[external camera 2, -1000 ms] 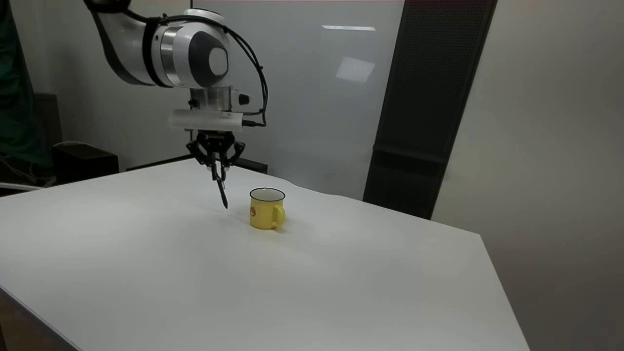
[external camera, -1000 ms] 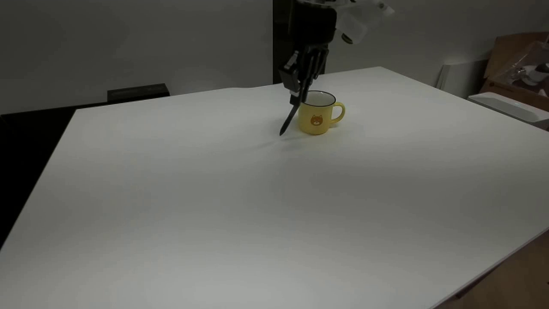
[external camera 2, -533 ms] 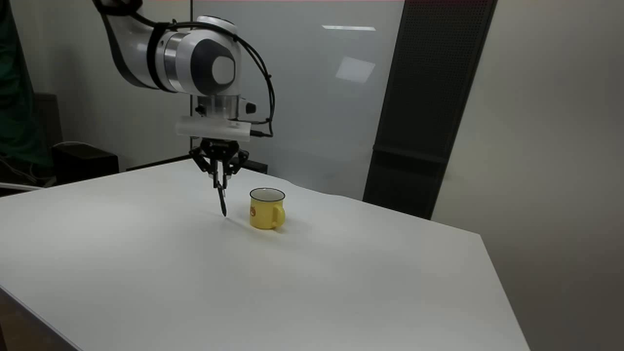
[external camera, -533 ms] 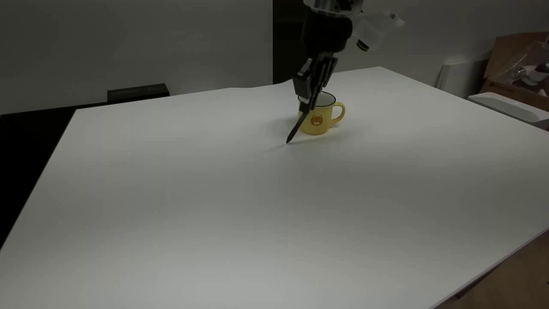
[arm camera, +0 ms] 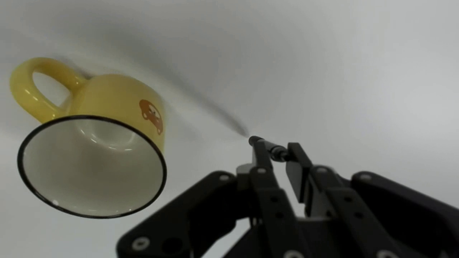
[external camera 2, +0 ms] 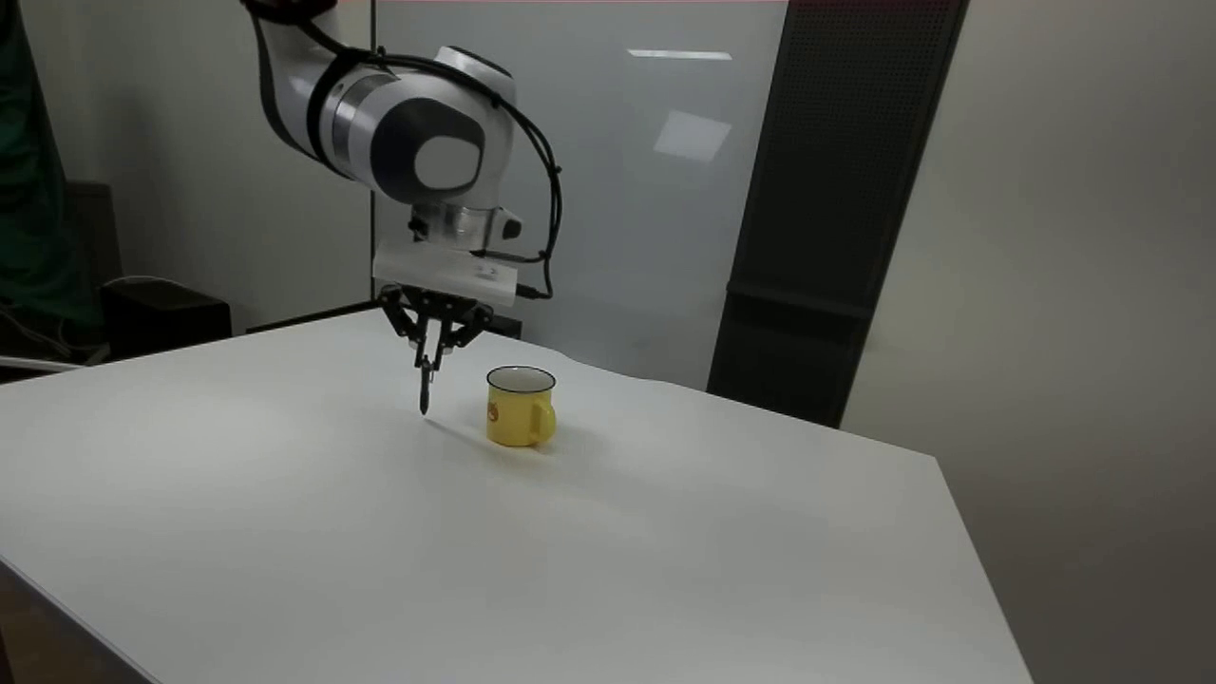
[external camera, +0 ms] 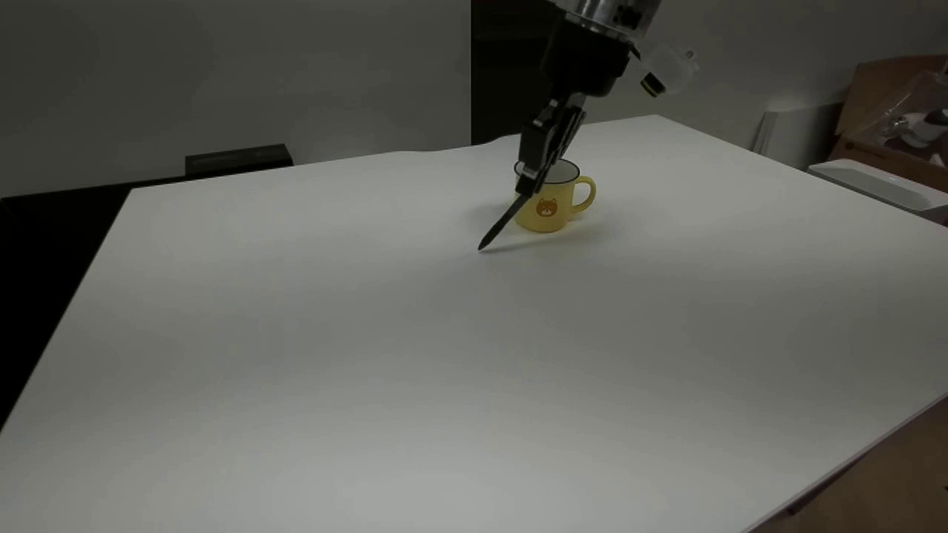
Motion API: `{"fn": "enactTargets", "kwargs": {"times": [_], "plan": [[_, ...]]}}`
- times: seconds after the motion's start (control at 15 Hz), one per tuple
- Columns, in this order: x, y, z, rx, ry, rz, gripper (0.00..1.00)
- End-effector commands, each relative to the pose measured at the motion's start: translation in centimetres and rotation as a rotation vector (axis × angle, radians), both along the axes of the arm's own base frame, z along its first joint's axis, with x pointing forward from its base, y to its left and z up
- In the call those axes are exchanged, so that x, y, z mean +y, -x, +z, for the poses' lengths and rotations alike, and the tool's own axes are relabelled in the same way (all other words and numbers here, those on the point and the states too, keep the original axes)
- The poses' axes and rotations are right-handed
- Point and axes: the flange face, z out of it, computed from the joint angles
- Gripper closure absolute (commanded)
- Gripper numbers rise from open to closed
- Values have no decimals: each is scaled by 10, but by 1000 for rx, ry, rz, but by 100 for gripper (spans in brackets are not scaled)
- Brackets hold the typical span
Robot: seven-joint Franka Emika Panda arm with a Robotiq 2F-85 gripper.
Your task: Take the pen out of the cup and put it on the table
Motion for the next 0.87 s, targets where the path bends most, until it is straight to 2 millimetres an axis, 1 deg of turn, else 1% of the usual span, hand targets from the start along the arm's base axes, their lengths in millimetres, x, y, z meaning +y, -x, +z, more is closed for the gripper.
{"fn": "enactTargets", "kwargs": {"times": [0.0,0.07,0.13,0.2,0.27,0.33,0.53,0.67,0.8], "plan": [[-21,0,-9,-3,-23,39,95],[-26,0,-12,5,-19,43,95],[-30,1,-16,11,-17,48,89],[-33,1,-18,20,-14,48,57],[-35,1,-20,25,-13,51,57],[-37,3,-20,39,-8,42,53],[-41,6,-18,90,35,-3,31],[-44,9,-11,152,103,-76,19],[-42,13,-2,214,165,-130,5]]}}
